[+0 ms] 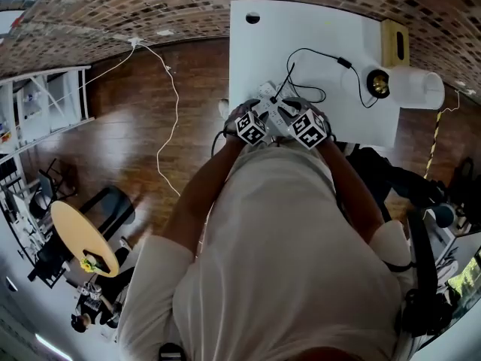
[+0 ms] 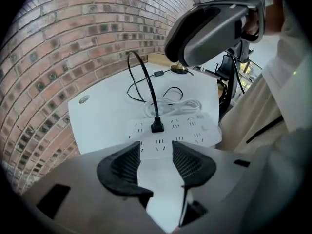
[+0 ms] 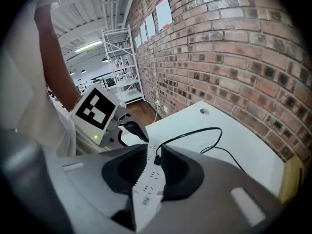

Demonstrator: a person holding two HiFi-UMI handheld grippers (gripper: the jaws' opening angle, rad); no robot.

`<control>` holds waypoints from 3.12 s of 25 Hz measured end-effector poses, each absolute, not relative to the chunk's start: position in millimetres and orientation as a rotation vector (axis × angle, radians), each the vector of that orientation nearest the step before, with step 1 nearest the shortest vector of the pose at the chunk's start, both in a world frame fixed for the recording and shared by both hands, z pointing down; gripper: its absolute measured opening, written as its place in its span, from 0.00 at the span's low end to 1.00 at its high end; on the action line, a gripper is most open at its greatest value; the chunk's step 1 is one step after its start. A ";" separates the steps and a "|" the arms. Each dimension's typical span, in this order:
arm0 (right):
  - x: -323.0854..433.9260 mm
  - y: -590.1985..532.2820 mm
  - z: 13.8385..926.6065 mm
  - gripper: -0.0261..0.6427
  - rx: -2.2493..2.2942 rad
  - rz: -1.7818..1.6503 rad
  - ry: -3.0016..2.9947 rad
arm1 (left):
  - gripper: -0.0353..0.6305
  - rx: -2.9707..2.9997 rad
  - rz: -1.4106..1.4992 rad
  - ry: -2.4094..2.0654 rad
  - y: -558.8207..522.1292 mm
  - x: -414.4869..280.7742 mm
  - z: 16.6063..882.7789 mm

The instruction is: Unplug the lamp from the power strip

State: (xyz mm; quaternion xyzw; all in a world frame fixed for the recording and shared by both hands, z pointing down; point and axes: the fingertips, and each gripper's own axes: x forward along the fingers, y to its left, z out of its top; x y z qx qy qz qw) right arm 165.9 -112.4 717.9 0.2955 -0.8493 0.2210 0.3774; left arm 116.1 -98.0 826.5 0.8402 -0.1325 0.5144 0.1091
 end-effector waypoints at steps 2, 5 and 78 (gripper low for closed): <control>164.1 -116.5 731.3 0.18 0.745 0.590 -2.137 | 0.38 2.490 1.523 -0.380 -105.5 115.2 829.3; 159.1 -119.5 747.4 0.18 0.726 0.635 -2.105 | 0.42 2.493 1.515 -0.323 -108.0 116.1 833.2; 150.8 -118.2 840.5 0.11 0.677 0.878 -1.788 | 0.59 2.413 1.581 -0.176 -90.2 138.6 864.7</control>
